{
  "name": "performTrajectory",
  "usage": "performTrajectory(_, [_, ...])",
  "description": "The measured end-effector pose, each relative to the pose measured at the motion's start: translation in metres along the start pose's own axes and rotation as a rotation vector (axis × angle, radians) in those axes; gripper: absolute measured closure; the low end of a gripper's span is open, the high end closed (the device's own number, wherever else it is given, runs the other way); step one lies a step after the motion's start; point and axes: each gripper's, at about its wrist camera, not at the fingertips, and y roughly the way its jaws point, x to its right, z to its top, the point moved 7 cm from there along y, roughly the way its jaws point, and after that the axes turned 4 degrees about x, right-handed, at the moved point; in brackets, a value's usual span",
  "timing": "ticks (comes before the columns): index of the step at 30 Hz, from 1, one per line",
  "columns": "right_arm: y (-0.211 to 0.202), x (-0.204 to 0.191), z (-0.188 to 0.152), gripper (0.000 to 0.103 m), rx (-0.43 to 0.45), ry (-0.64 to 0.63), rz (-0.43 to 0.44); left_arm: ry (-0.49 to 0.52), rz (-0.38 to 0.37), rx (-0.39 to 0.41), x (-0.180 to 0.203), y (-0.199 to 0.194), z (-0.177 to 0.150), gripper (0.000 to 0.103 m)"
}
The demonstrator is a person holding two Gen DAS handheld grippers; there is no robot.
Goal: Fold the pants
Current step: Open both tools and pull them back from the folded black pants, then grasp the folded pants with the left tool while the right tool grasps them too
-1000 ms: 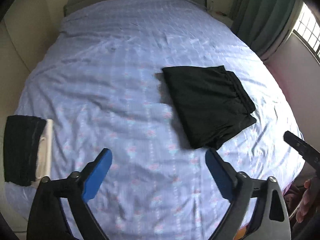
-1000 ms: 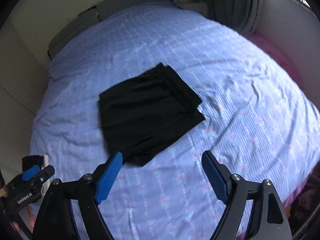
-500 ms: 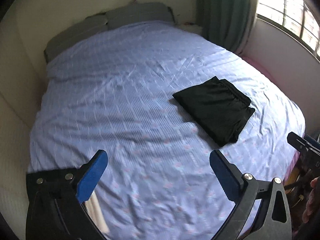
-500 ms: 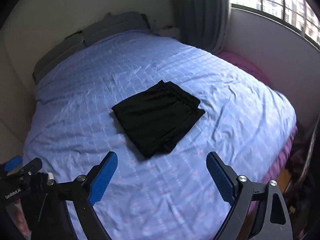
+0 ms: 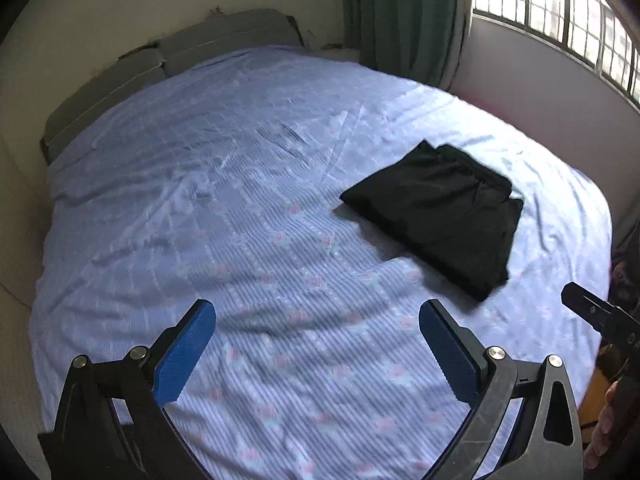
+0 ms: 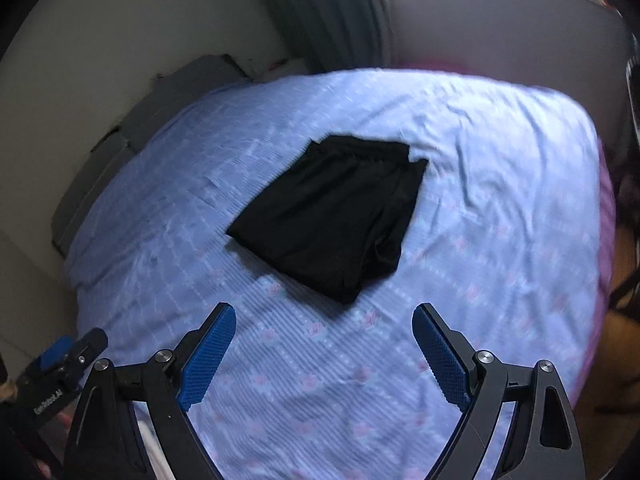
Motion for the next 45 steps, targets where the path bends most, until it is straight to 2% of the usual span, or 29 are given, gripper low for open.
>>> performTrajectory(7, [0.062, 0.009, -0.019, 0.012, -0.013, 0.162, 0.043, 0.042, -0.07, -0.027, 0.01, 0.07, -0.005, 0.0])
performTrajectory(14, [0.129, 0.023, -0.034, 0.016, -0.022, 0.299, 0.045, 0.13, -0.055, -0.041, 0.019, 0.137, -0.012, 0.0])
performTrajectory(19, [0.164, 0.026, -0.043, 0.019, -0.055, 0.369, 0.077, 0.127, -0.116, -0.077, 0.026, 0.177, -0.007, 0.001])
performTrajectory(21, [0.171, 0.025, -0.044, 0.019, -0.053, 0.379, 0.084, 0.105, -0.162, -0.095, 0.031, 0.192, -0.001, 0.002])
performTrajectory(25, [0.187, 0.019, -0.039, 0.02, -0.057, 0.375, 0.094, 0.089, -0.181, -0.128, 0.043, 0.224, 0.016, 0.008])
performTrajectory(26, [0.191, 0.019, -0.036, 0.022, -0.06, 0.373, 0.093, 0.076, -0.196, -0.134, 0.047, 0.23, 0.02, 0.008])
performTrajectory(29, [0.199, 0.017, -0.027, 0.027, -0.061, 0.376, 0.098, 0.009, -0.264, -0.15, 0.055, 0.245, 0.033, 0.008])
performTrajectory(33, [0.208, 0.018, -0.021, 0.028, -0.066, 0.41, 0.107, -0.142, -0.365, -0.191, 0.063, 0.27, 0.05, 0.008])
performTrajectory(38, [0.215, 0.019, -0.018, 0.031, -0.069, 0.411, 0.105, -0.22, -0.37, -0.208, 0.071, 0.294, 0.061, 0.01])
performTrajectory(41, [0.22, 0.018, -0.014, 0.034, -0.065, 0.397, 0.105, -0.248, -0.404, -0.205, 0.083, 0.297, 0.068, 0.026])
performTrajectory(43, [0.222, 0.018, -0.01, 0.038, -0.064, 0.397, 0.106, -0.248, -0.399, -0.212, 0.088, 0.3, 0.072, 0.036])
performTrajectory(45, [0.223, 0.023, -0.004, 0.049, -0.062, 0.4, 0.106, -0.247, -0.384, -0.22, 0.092, 0.304, 0.076, 0.044])
